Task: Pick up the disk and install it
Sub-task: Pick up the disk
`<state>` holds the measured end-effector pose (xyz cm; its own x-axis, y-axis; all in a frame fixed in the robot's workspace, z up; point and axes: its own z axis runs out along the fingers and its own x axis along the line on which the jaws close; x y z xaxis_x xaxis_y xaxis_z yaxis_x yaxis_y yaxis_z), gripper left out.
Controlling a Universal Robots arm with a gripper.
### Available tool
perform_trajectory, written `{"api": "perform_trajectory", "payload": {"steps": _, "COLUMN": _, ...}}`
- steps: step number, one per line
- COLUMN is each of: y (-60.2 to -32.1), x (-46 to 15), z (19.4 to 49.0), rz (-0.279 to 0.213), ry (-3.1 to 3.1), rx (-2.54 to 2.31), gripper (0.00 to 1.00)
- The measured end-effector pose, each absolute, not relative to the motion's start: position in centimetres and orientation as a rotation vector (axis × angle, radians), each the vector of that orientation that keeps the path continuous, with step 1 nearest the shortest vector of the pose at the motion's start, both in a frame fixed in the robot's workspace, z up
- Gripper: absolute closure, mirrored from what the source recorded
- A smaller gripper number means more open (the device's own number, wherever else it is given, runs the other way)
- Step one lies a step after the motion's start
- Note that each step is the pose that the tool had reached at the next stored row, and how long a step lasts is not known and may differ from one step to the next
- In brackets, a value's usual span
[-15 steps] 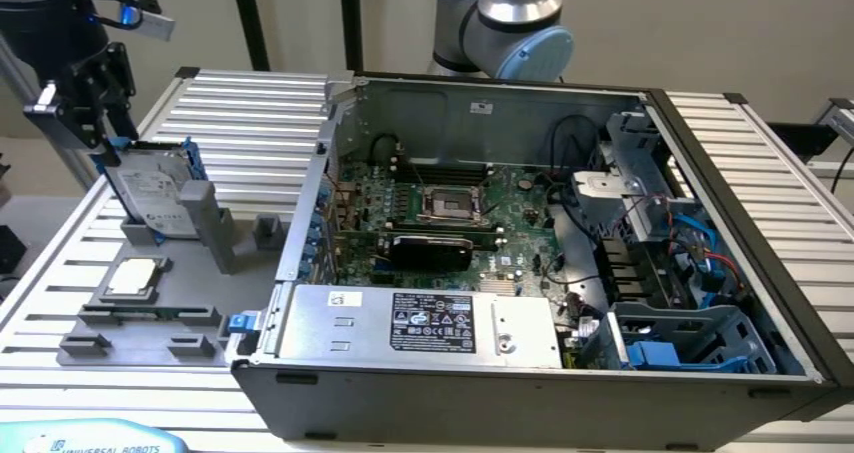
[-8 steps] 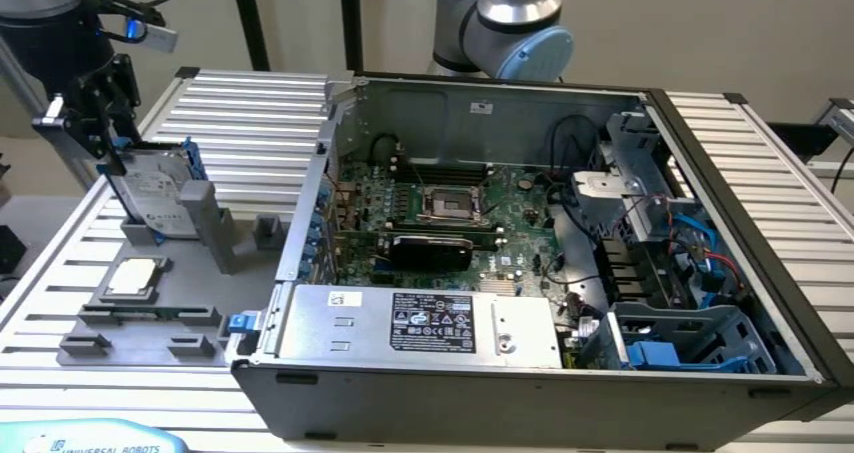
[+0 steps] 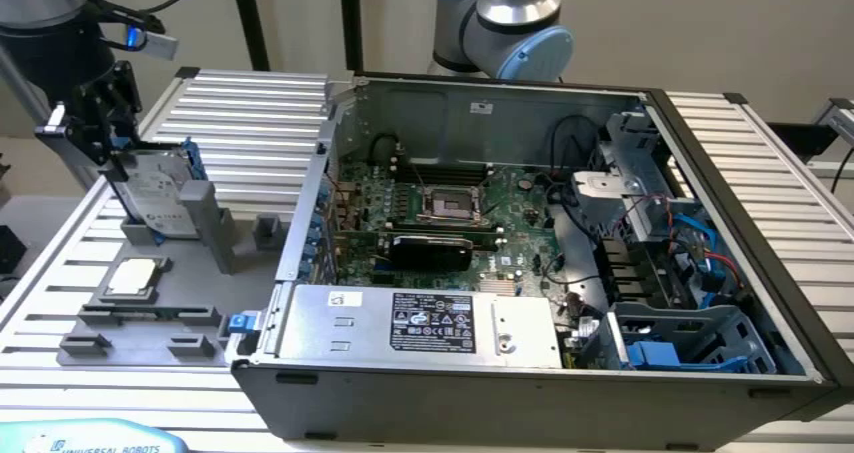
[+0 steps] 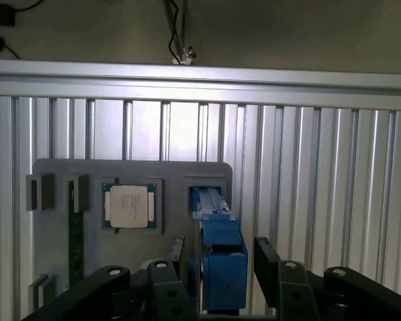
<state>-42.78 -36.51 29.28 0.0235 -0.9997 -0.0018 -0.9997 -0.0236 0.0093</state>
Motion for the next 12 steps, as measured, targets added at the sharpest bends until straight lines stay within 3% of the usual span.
{"api": "perform_trajectory", "payload": {"steps": 3, "y": -36.53, "x": -42.80, "z": 29.26, "rz": -0.012, "ry": -2.191, "rx": 2.243, "gripper": 0.46}}
{"api": "perform_trajectory", "payload": {"steps": 6, "y": -36.54, "x": -42.80, "z": 29.25, "rz": -0.012, "ry": -2.191, "rx": 2.243, "gripper": 0.55}}
{"api": "perform_trajectory", "payload": {"steps": 7, "y": -36.54, "x": -42.80, "z": 29.25, "rz": -0.012, "ry": -2.191, "rx": 2.243, "gripper": 0.62}}
{"api": "perform_trajectory", "payload": {"steps": 12, "y": -36.60, "x": -42.80, "z": 29.25, "rz": -0.012, "ry": -2.191, "rx": 2.243, "gripper": 0.64}}
